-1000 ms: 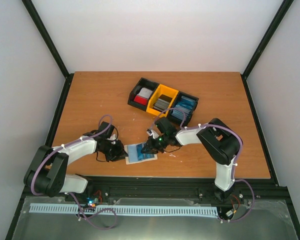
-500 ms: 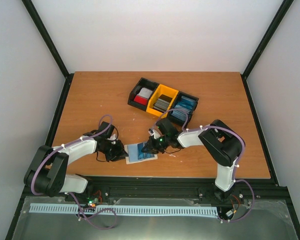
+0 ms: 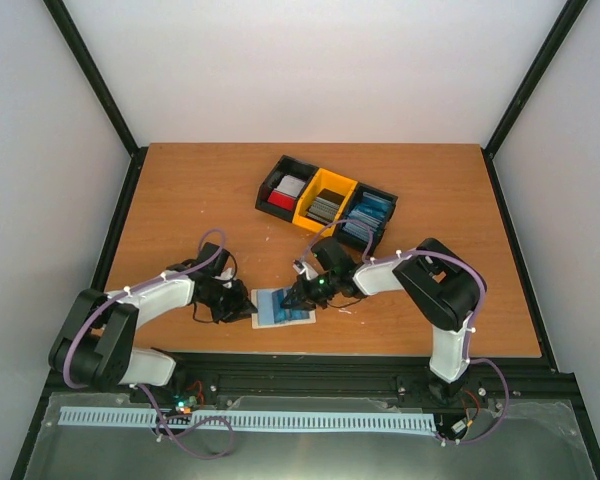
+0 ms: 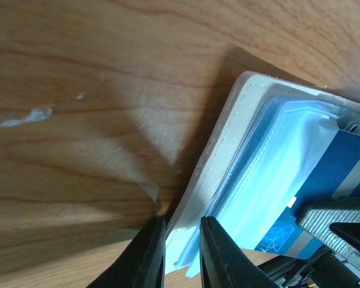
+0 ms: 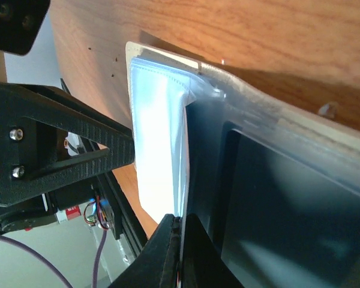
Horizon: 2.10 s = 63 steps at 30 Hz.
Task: Put the credit cards into the card holder
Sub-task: Insert the credit card into the card holder.
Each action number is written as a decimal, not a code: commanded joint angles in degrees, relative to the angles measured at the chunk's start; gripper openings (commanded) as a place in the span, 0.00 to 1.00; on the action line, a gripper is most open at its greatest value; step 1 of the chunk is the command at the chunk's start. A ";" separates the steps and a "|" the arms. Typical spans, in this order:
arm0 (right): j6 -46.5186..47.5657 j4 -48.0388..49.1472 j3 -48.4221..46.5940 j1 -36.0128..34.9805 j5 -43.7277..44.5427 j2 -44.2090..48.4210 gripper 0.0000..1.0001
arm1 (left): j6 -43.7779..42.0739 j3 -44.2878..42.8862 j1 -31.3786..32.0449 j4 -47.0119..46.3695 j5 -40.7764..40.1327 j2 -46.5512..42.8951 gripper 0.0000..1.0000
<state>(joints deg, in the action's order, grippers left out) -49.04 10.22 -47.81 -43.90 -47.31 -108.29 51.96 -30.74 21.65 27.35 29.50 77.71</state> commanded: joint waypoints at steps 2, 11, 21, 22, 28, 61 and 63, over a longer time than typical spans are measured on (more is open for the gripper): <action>3.70 -3.17 -0.45 -1.06 -2.01 -0.70 0.03 | -0.90 0.50 0.32 -0.06 -3.34 2.35 0.19; 0.84 -0.18 -1.78 -1.72 1.93 -1.08 0.07 | -0.64 0.69 0.32 0.20 -3.22 1.82 0.18; -1.41 0.88 0.44 -2.06 7.00 2.27 0.18 | -0.83 0.03 0.32 0.70 -3.19 1.69 0.18; -0.96 -0.96 0.48 -2.07 8.54 3.40 0.21 | -0.94 -0.18 0.32 0.87 -3.27 1.48 0.19; 2.59 -13.96 -1.79 -2.60 16.92 9.22 0.41 | -1.77 -0.98 0.32 1.41 -3.57 0.66 0.20; -0.03 -23.54 -10.28 -11.82 29.53 3.57 0.46 | -7.57 3.01 0.32 -5.84 0.62 0.05 0.21; -0.30 -22.03 -9.99 -11.75 29.15 3.33 0.46 | -7.69 3.18 0.28 -6.06 0.72 0.15 0.21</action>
<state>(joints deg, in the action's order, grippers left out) -47.29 -15.70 -59.40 -55.00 -16.73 -103.77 45.65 -29.04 21.71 20.95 31.14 77.60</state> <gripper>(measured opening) 0.460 0.211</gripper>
